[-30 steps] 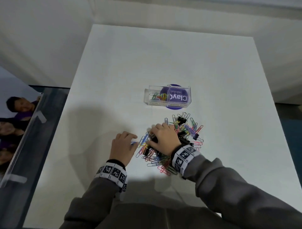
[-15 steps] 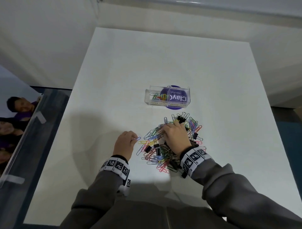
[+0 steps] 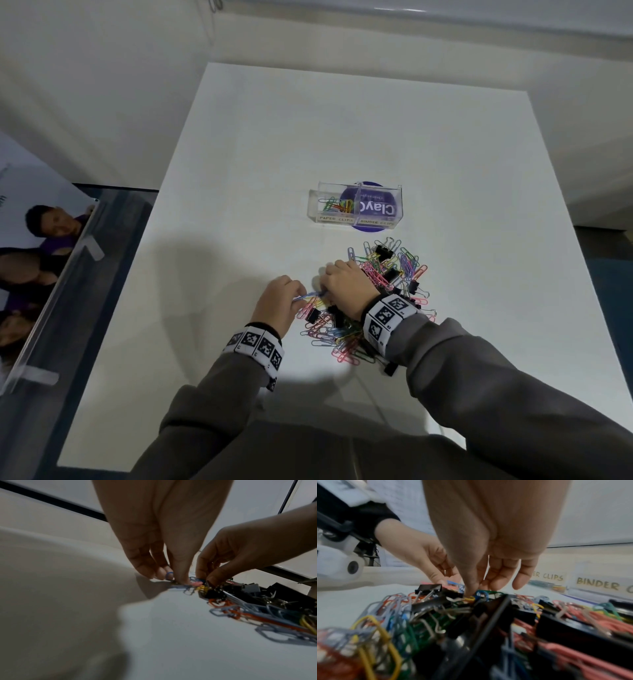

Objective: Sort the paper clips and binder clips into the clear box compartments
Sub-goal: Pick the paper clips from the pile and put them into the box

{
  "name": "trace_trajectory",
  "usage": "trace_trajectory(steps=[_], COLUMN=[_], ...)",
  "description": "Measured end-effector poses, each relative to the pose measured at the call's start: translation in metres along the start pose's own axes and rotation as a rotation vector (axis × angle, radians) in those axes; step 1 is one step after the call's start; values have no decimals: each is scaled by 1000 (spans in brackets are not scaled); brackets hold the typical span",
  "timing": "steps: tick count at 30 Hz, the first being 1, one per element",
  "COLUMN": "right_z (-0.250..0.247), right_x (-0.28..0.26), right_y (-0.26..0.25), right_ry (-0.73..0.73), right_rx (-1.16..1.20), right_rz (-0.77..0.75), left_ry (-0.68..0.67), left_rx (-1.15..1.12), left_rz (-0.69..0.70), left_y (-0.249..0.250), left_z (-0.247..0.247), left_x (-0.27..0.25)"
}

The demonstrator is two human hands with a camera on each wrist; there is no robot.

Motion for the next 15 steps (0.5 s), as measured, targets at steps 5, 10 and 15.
trace_trajectory(steps=[5,10,15], right_z=[-6,-42,-84], right_x=[-7,-14,-8], right_y=[11,40,68], right_ry=[94,426,540], right_rx=[98,571,794], right_rz=[34,168,187], left_ry=[-13,-52,-67], left_rx=[44,95,102], left_rz=[10,47,49], left_y=[4,6,5], left_z=[2,3,5], left_x=[4,7,8])
Point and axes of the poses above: each hand's wrist, its own x-axis towards the middle knuckle, its own z-axis out of the palm, y = z × x, the point moved 3 cm from there along x, towards the middle knuckle, and after that the axes turned 14 degrees about -z, right-handed, at the moved point
